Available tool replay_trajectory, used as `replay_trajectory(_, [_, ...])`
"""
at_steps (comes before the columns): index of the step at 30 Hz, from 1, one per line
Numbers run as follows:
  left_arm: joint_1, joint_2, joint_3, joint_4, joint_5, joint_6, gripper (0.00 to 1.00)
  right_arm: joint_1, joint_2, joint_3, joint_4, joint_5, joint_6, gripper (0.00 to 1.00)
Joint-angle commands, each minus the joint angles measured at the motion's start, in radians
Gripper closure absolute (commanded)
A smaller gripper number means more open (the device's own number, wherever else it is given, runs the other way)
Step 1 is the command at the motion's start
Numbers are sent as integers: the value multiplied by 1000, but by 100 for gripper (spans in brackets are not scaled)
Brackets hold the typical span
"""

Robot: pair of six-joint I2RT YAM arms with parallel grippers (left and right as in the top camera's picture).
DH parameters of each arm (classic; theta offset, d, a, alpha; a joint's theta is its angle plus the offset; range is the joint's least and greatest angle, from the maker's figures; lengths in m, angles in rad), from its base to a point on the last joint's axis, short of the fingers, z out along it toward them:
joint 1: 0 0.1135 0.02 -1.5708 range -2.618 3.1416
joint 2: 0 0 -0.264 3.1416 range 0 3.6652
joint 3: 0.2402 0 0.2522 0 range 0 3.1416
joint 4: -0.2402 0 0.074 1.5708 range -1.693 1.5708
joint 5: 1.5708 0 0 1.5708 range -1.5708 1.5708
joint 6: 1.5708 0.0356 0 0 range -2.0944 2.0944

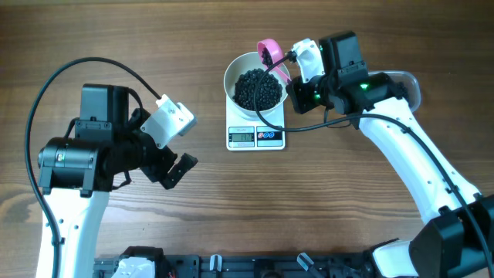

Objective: Scoop item into bowl and weigh 150g on scale
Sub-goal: 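Tilt the scoop over the bowl to pour a small amount of beans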

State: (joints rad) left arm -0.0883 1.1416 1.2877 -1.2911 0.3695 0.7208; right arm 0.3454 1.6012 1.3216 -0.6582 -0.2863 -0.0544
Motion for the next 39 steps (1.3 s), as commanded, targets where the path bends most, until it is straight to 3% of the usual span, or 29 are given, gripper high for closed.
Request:
replay_trajectory(1, [8, -9, 6, 0, 23, -3, 0, 5, -36, -4, -12, 26, 5, 96])
replay_trajectory(15, [8, -9, 6, 0, 23, -3, 0, 5, -72, 2, -23, 81, 91, 96])
replay_trajectory(39, [8, -9, 6, 0, 23, -3, 0, 85, -74, 7, -20, 183, 92, 96])
